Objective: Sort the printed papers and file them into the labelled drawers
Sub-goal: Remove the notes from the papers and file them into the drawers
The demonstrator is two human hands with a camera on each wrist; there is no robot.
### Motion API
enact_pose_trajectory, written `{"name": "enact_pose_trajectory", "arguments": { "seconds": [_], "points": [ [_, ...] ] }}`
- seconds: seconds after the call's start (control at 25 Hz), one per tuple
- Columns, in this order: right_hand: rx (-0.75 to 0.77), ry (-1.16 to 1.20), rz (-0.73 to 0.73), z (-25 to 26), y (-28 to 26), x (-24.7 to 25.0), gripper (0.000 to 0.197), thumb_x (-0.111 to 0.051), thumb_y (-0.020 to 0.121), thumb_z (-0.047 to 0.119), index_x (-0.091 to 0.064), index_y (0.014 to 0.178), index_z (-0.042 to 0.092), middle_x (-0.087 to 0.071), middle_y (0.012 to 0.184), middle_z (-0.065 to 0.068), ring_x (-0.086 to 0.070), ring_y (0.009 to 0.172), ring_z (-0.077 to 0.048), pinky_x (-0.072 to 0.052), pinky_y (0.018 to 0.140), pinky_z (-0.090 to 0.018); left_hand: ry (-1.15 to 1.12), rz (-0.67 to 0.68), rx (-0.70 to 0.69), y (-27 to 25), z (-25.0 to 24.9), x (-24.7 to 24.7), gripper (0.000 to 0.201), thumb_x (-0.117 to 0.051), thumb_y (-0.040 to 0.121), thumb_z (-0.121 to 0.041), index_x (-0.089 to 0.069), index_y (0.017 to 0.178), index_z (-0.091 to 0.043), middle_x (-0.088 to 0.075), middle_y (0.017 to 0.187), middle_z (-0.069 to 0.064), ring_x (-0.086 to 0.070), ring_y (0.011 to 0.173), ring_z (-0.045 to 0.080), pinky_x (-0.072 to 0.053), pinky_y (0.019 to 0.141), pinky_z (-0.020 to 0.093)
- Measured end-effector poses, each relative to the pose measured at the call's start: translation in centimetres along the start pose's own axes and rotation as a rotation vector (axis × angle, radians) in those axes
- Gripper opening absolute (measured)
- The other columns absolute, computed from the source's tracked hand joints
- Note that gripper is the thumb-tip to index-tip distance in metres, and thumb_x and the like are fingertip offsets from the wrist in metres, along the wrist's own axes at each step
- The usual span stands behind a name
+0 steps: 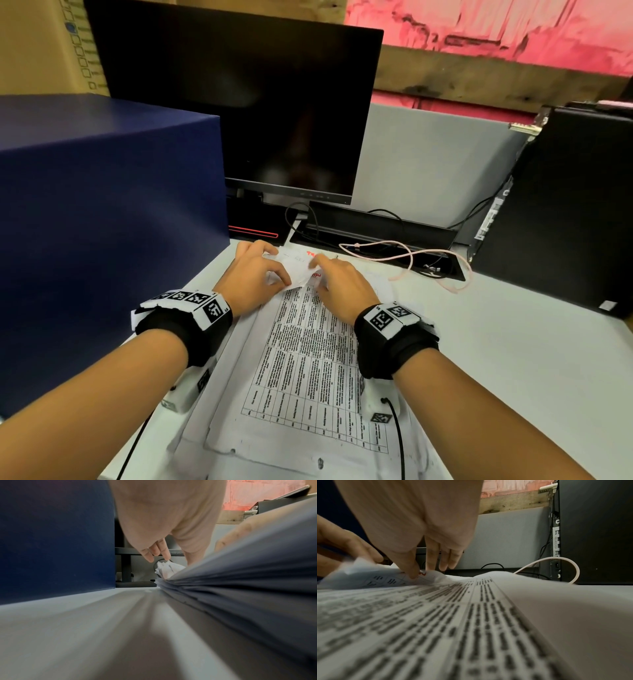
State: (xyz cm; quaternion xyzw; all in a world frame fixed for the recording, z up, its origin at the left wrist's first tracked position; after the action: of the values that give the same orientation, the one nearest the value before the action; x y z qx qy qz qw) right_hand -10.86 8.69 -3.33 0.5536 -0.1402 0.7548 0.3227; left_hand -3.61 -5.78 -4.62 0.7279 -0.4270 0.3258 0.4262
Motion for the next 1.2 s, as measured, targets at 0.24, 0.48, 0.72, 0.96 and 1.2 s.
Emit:
{"name": "enact_pose_trajectory", "arguments": {
  "seconds": [0.24, 0.48, 0.72, 0.96, 1.2],
  "points": [
    [-0.086, -0.009, 0.078, -1.1, 0.3, -0.6, 0.031, -0.053, 0.079, -0.005, -0.066, 0.08, 0.023, -0.066, 0.097, 0.0, -0.063, 0.09, -0.022, -0.055, 0.077, -0.035, 0.016, 0.005, 0.086, 0.3, 0.4, 0.0, 0.059, -0.075, 0.078, -0.038, -0.053, 0.132, -0.026, -0.043, 0.122, -0.008, -0.023, 0.119, 0.012, -0.03, 0.102, 0.023],
    [-0.047, 0.007, 0.087, -0.8, 0.1, -0.7, 0.041, -0.055, 0.082, 0.002, -0.059, 0.115, 0.026, -0.063, 0.117, 0.001, -0.057, 0.106, -0.024, -0.051, 0.085, -0.037, 0.03, 0.055, 0.136, 0.2, 0.9, -0.3, 0.069, -0.07, 0.082, -0.043, -0.044, 0.141, -0.02, -0.043, 0.13, -0.005, -0.025, 0.125, 0.017, -0.03, 0.107, 0.029],
    [-0.007, 0.056, 0.139, -1.0, -0.3, -0.7, 0.033, -0.057, 0.093, 0.011, -0.066, 0.124, 0.019, -0.065, 0.125, -0.004, -0.06, 0.113, -0.021, -0.047, 0.099, -0.029, 0.069, 0.102, 0.142, 0.2, 1.2, -0.7, 0.049, -0.054, 0.095, -0.032, -0.042, 0.141, -0.021, -0.038, 0.136, 0.002, -0.02, 0.13, 0.021, -0.027, 0.11, 0.033],
    [0.104, -0.016, 0.178, -1.2, -1.1, 1.0, 0.032, -0.054, 0.092, 0.006, -0.071, 0.116, 0.018, -0.068, 0.12, 0.0, -0.059, 0.116, -0.015, -0.04, 0.102, -0.02, 0.043, -0.005, 0.095, 0.0, 0.6, 0.2, 0.02, -0.062, 0.09, -0.027, -0.055, 0.108, -0.026, -0.045, 0.114, -0.006, -0.029, 0.114, 0.015, -0.03, 0.097, 0.023],
    [0.018, 0.011, 0.264, -3.5, -3.2, 2.8, 0.028, -0.073, 0.084, 0.03, -0.073, 0.111, 0.022, -0.072, 0.108, 0.005, -0.058, 0.101, -0.009, -0.046, 0.087, -0.02, -0.003, -0.041, 0.083, 0.1, 0.3, 0.7, 0.013, -0.061, 0.087, -0.023, -0.051, 0.084, -0.031, -0.057, 0.09, -0.007, -0.047, 0.09, 0.015, -0.036, 0.073, 0.024]
  ]
}}
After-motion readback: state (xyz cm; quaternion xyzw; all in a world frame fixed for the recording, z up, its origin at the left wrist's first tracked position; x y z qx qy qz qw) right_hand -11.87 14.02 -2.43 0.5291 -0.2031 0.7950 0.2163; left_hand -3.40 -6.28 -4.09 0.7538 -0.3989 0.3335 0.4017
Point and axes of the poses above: each hand's wrist, its own y-axis towards the middle knuckle, its own x-axis out of the back of the hand, z = x × y, the point moved 6 cm from there along y, towards the middle knuckle
